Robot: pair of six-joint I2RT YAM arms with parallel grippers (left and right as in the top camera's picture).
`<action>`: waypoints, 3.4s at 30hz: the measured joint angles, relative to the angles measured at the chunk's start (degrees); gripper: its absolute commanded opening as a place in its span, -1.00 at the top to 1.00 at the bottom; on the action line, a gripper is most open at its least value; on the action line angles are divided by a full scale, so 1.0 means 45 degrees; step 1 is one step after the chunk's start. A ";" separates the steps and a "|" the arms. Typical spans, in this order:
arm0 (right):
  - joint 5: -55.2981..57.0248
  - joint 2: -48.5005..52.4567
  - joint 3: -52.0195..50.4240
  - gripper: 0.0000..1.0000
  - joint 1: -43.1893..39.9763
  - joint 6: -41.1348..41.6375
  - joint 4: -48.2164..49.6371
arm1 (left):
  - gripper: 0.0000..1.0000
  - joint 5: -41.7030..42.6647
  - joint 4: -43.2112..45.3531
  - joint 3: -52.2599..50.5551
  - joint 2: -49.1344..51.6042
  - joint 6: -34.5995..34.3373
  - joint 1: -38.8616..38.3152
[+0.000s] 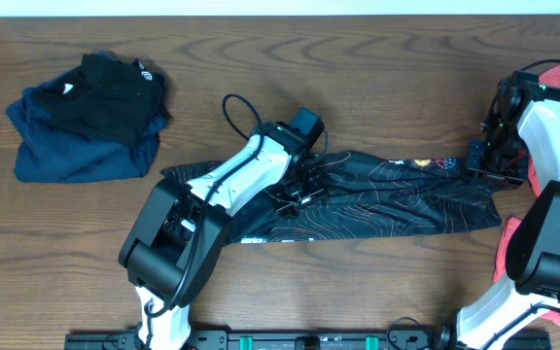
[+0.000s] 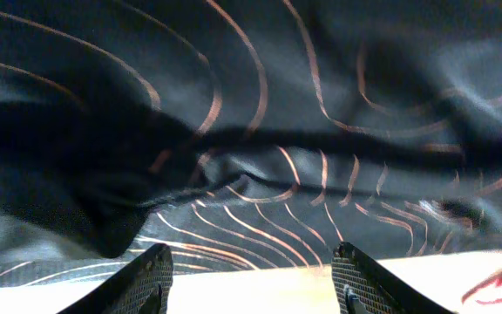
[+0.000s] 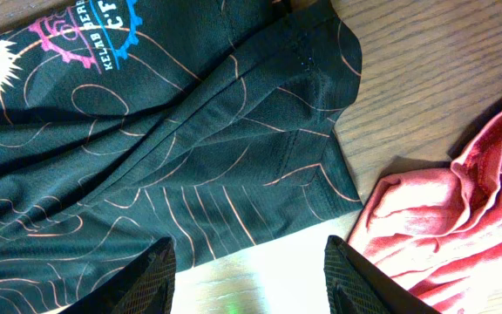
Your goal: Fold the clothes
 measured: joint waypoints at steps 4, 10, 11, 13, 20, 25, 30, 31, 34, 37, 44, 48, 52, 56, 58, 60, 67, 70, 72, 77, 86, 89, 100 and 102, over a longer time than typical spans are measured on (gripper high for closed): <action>0.0000 0.0000 0.0000 -0.08 0.0000 0.0000 0.0000 | -0.22 -0.0709 0.0000 0.0000 0.0000 -0.0865 0.0000; -0.0005 0.0000 0.0000 -0.08 0.0000 0.0000 0.0000 | -0.21 -0.1603 -0.0005 0.0000 0.0000 -0.2186 0.0000; -0.0005 0.0000 0.0000 -0.08 0.0000 0.0000 -0.0005 | -0.22 -0.1753 0.0000 0.0000 0.0000 -0.2375 0.0000; -0.0005 0.0000 0.0000 -0.08 0.0000 -0.0005 0.0000 | -0.22 -0.1991 0.0000 0.0000 0.0000 -0.2798 0.0000; 0.0000 0.0000 0.0000 -0.09 0.0000 -0.0005 0.0000 | -0.21 -0.2370 0.0034 -0.0423 0.0000 -0.3866 0.0000; 0.0000 0.0000 0.0000 -0.10 0.0000 -0.0005 -0.0005 | 0.30 -0.2477 0.0044 -0.0665 0.0000 -0.4211 0.0000; 0.0000 0.0000 0.0000 -0.10 0.0000 -0.0005 -0.0005 | 0.74 -0.2535 0.0063 -0.0665 0.0000 -0.4061 0.0019; 0.0000 0.0000 0.0000 -0.10 0.0000 -0.0005 -0.0005 | 0.78 -0.2540 0.0058 -0.0665 0.0000 -0.3973 0.0024; 0.0000 0.0000 0.0000 -0.09 0.0000 -0.0005 -0.0005 | 0.80 -0.2540 -0.0073 -0.0665 0.0000 -0.3667 0.0092; 0.0000 0.0000 0.0000 -0.10 0.0000 -0.0010 -0.0019 | 0.80 -0.2584 -0.0656 -0.0665 0.0000 -0.3279 0.0253; 0.0005 0.0000 0.0000 -0.10 0.0000 -0.0053 -0.0019 | 0.80 -0.3361 -0.2424 -0.0665 -0.0005 -0.2560 0.1015; 0.0000 0.0000 0.0000 -0.10 0.0000 -0.0053 -0.0019 | 0.76 -0.3541 -0.2599 -0.0665 -0.0005 -0.2181 0.1268; 0.0005 0.0000 0.0000 -0.13 0.0000 -0.0053 -0.0044 | 0.24 -0.3434 -0.2618 -0.0665 -0.0010 -0.1904 0.1180; 0.0107 0.0000 0.0000 -0.32 -0.0024 -0.0102 -0.0253 | 0.17 -0.3016 -0.2628 -0.0665 -0.0010 -0.1472 0.1146; 0.0248 0.0000 0.0000 -0.36 -0.0112 -0.0102 -0.0350 | 0.14 -0.2720 -0.2647 -0.0665 -0.0010 -0.1175 0.1146; 0.0296 0.0000 0.0000 -0.37 -0.0340 -0.0253 -0.0364 | 0.10 -0.2424 -0.2754 -0.0665 -0.0039 -0.0777 0.1146; -0.0544 0.0000 -0.0413 -0.47 -0.0865 -0.1418 0.0214 | -0.14 -0.2574 -0.2948 -0.0665 -0.1486 0.0826 0.1146; -0.0753 0.0000 -0.0860 -0.52 -0.0865 -0.1846 0.0831 | -0.37 -0.3405 -0.2963 -0.0665 -0.2535 0.1302 0.1146; -0.0840 0.0000 -0.1258 -0.52 -0.0865 -0.2215 0.1277 | -0.48 -0.4022 -0.2963 -0.0665 -0.3084 0.1545 0.1146; -0.1676 0.0005 -0.2365 -0.54 -0.0865 -0.3347 0.2545 | -0.50 -0.5484 -0.2982 -0.0665 -0.3512 0.2098 0.1224; -0.2268 -0.0010 -0.3463 -0.56 -0.0865 -0.4017 0.3769 | -0.50 -0.6164 -0.3172 -0.0665 -0.3507 0.2613 0.2550; -0.2249 -0.0049 -0.3507 -0.56 -0.0865 -0.4061 0.3944 | -0.50 -0.6178 -0.3356 -0.0665 -0.3507 0.2730 0.2958; -0.1860 -0.0073 -0.3497 -0.59 -0.0865 -0.4148 0.3487 | -0.50 -0.6256 -0.3419 -0.0665 -0.3507 0.2992 0.3181; -0.1855 -0.0073 -0.3342 -0.61 -0.0865 -0.4158 0.3143 | -0.50 -0.6256 -0.3419 -0.0665 -0.3507 0.2992 0.3181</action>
